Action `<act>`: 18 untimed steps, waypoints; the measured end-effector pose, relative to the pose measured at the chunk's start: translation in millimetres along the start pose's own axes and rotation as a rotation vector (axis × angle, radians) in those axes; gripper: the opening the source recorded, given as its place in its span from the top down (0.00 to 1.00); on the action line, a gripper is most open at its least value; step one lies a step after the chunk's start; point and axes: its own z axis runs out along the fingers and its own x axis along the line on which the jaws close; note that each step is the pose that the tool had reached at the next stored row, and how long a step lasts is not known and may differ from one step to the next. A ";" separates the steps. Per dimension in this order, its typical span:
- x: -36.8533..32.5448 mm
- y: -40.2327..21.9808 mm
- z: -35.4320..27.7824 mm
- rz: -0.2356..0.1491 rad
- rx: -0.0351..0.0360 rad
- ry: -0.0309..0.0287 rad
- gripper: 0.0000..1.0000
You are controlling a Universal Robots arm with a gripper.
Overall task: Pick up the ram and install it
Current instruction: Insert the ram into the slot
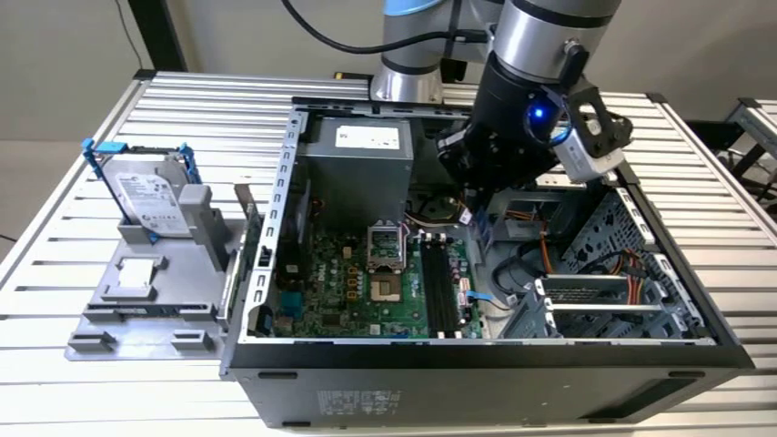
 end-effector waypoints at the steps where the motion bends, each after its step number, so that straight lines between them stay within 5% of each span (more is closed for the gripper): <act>1: 0.0 0.0 1.8 0.002 -0.0001 0.0000 1.00; 6: -0.2 -0.4 7.1 0.032 0.0086 -0.0013 1.00; 18: -0.3 -0.9 16.6 0.057 0.0091 0.0021 1.00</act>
